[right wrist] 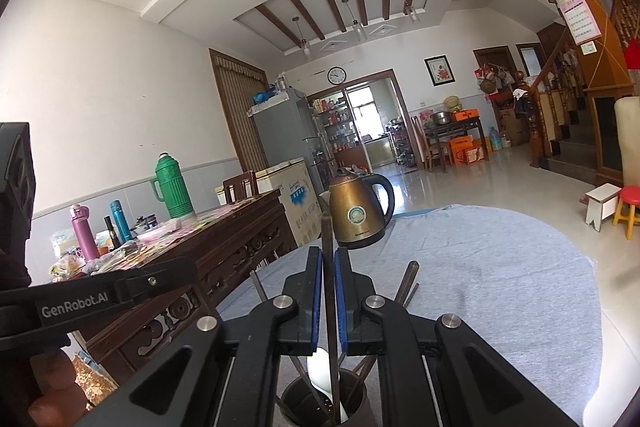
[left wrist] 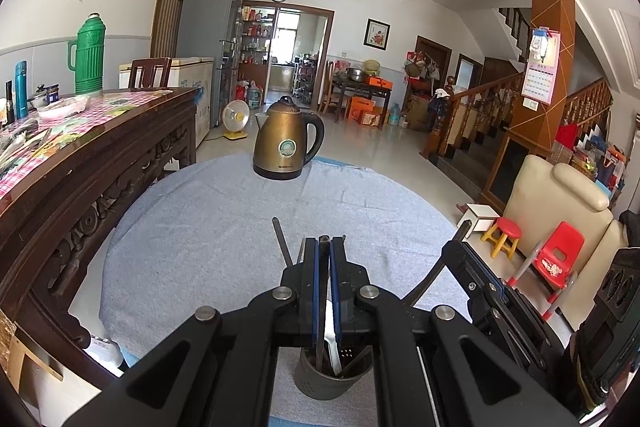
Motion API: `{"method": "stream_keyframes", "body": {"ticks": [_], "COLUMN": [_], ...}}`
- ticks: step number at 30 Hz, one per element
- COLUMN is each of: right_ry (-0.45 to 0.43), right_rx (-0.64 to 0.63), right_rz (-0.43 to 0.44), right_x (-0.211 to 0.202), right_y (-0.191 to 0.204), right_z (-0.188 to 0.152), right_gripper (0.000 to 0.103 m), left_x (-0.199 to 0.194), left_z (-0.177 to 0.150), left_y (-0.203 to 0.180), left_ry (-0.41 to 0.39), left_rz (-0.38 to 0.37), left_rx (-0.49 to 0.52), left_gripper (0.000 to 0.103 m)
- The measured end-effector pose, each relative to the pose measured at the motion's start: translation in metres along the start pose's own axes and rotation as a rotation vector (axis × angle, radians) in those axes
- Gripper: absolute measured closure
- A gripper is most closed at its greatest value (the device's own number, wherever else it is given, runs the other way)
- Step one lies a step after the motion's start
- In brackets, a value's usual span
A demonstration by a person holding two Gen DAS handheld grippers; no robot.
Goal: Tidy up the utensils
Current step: 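Open both tools and lift them away from the cup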
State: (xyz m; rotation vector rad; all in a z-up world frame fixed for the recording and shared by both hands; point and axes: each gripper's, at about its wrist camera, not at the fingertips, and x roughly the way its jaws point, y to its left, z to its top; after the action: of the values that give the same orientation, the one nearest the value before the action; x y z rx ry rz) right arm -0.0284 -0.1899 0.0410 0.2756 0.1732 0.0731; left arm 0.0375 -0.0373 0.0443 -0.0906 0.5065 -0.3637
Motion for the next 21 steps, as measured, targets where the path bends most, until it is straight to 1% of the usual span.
{"method": "stream_keyframes", "body": {"ticks": [2, 3, 4, 5, 6, 7, 8, 9, 10, 12, 14, 15, 17, 19, 21], "right_ry": [-0.001, 0.002, 0.002, -0.006, -0.020, -0.047, -0.096, -0.127, -0.167, -0.227, -0.271, -0.281, -0.276, -0.231, -0.189], "right_rx": [0.006, 0.013, 0.022, 0.031, 0.048, 0.068, 0.084, 0.087, 0.096, 0.129, 0.158, 0.172, 0.186, 0.217, 0.263], "right_rz": [0.003, 0.007, 0.012, 0.013, 0.014, 0.020, 0.016, 0.002, -0.012, -0.025, -0.045, -0.061, -0.092, -0.126, -0.129], "right_x": [-0.001, -0.001, -0.002, -0.005, -0.009, -0.015, -0.025, -0.032, -0.041, -0.057, -0.069, -0.072, -0.072, -0.063, -0.055], "right_y": [-0.002, -0.003, -0.005, -0.008, -0.012, -0.016, -0.021, -0.024, -0.029, -0.039, -0.050, -0.056, -0.065, -0.076, -0.087], "right_z": [0.001, 0.002, 0.004, 0.007, 0.012, 0.016, 0.025, 0.031, 0.041, 0.055, 0.065, 0.067, 0.067, 0.063, 0.059], "right_gripper": [0.094, 0.084, 0.066, 0.053, 0.033, 0.033, 0.033, 0.037, 0.043, 0.049, 0.050, 0.050, 0.050, 0.050, 0.050], "left_x": [0.000, -0.001, -0.003, -0.006, -0.010, -0.019, -0.025, -0.035, -0.046, -0.066, -0.077, -0.078, -0.074, -0.062, -0.050], "left_z": [0.000, 0.001, 0.002, 0.003, 0.006, 0.011, 0.015, 0.021, 0.028, 0.037, 0.040, 0.041, 0.038, 0.031, 0.024], "left_y": [-0.001, -0.002, -0.002, -0.003, -0.002, 0.000, 0.001, 0.003, 0.006, 0.013, 0.018, 0.022, 0.026, 0.034, 0.042], "left_ry": [0.010, 0.011, 0.009, 0.005, -0.004, -0.029, -0.048, -0.079, -0.117, -0.187, -0.220, -0.224, -0.207, -0.157, -0.112], "left_rz": [-0.007, 0.000, 0.012, 0.021, 0.034, 0.050, 0.057, 0.068, 0.083, 0.108, 0.127, 0.140, 0.172, 0.196, 0.211], "left_rx": [0.001, 0.004, 0.013, 0.020, 0.024, 0.022, 0.020, 0.019, 0.014, -0.005, -0.017, -0.020, -0.021, -0.036, -0.062], "left_gripper": [0.098, 0.093, 0.089, 0.078, 0.067, 0.065, 0.065, 0.064, 0.062, 0.048, 0.046, 0.045, 0.045, 0.045, 0.045]}}
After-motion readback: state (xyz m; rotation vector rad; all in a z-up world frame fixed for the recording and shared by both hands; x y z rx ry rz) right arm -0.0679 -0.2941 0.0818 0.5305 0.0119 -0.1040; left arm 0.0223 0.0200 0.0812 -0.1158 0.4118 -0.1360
